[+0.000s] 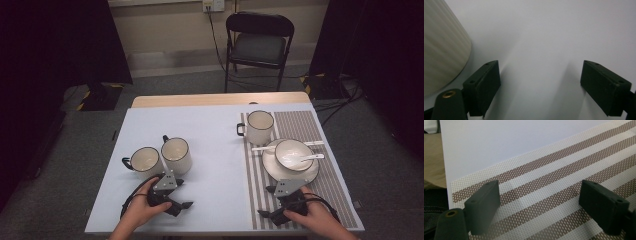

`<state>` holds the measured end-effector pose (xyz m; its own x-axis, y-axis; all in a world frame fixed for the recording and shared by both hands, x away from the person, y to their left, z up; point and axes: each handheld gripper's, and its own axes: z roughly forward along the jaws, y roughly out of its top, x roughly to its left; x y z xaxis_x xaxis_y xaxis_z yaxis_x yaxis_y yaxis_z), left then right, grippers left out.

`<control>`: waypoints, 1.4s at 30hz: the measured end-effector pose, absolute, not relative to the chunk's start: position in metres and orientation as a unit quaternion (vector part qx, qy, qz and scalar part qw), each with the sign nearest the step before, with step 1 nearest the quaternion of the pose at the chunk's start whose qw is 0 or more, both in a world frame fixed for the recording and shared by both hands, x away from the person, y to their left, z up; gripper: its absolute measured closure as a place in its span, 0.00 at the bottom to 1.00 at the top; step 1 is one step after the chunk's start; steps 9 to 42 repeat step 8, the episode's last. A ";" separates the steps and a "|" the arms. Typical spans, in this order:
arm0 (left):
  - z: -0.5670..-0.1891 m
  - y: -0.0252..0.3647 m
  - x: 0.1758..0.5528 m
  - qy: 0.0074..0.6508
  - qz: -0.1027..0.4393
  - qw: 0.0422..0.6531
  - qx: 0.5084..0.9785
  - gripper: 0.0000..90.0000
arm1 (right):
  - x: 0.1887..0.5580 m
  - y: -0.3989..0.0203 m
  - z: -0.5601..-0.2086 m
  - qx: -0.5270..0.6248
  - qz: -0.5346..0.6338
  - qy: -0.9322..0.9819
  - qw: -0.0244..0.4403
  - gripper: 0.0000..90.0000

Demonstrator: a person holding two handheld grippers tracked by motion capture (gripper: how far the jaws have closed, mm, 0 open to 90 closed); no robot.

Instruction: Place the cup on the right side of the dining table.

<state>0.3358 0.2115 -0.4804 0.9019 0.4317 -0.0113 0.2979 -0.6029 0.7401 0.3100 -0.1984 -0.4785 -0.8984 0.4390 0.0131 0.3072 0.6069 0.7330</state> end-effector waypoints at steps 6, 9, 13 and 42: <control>-0.480 0.212 0.336 0.204 0.083 0.395 0.892 0.17 | 0.310 -0.198 -0.478 0.209 0.391 0.892 0.084 0.18; -0.480 0.212 0.336 0.204 0.083 0.395 0.892 0.17 | 0.310 -0.198 -0.479 0.208 0.391 0.893 0.083 0.17; -0.480 0.212 0.336 0.204 0.083 0.395 0.892 0.17 | 0.310 -0.198 -0.479 0.208 0.391 0.893 0.083 0.17; -0.480 0.212 0.336 0.204 0.083 0.395 0.892 0.17 | 0.310 -0.198 -0.479 0.208 0.391 0.893 0.083 0.17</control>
